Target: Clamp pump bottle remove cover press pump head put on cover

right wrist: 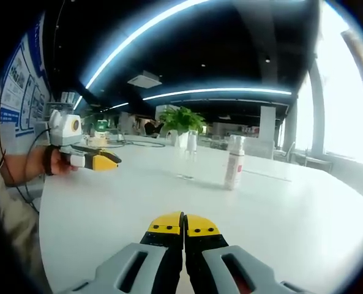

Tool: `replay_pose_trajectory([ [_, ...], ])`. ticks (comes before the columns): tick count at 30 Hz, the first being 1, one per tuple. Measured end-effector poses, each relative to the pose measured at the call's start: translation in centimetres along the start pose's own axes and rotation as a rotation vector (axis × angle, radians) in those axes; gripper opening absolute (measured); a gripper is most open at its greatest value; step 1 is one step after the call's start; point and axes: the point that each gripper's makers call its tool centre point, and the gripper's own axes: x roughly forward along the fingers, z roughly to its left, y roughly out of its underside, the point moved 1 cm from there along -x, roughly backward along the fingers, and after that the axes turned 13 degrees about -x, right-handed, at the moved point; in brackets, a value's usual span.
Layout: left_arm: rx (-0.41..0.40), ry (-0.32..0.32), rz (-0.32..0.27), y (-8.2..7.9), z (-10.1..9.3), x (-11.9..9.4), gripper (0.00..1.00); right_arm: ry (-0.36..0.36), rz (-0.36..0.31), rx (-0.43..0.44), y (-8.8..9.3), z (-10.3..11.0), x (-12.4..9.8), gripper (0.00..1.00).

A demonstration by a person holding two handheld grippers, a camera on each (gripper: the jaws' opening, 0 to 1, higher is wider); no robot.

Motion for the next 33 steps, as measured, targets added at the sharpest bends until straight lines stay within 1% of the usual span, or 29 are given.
replay_pose_trajectory([
  [14,0.001,0.0,-0.002,0.0,0.0,0.0,0.1,-0.003,-0.003,0.006,0.0,-0.1,-0.1,0.0],
  [17,-0.013,0.005,-0.014,-0.3,0.1,-0.1,0.1,-0.002,-0.005,0.009,0.0,-0.1,-0.1,0.0],
  [21,-0.033,0.004,-0.02,-0.5,0.7,-0.1,0.1,-0.003,-0.006,0.01,0.0,-0.1,-0.1,0.0],
  [26,-0.026,-0.003,-0.024,-0.7,1.7,0.0,0.1,-0.001,-0.006,0.009,0.0,-0.1,-0.1,0.0],
  [29,-0.002,-0.008,-0.019,-0.8,2.1,0.2,0.11,0.0,-0.007,0.009,0.0,-0.1,-0.1,0.0],
  [33,0.008,-0.003,-0.032,-1.6,1.1,0.7,0.11,0.0,-0.005,0.005,0.0,-0.1,-0.1,0.0],
])
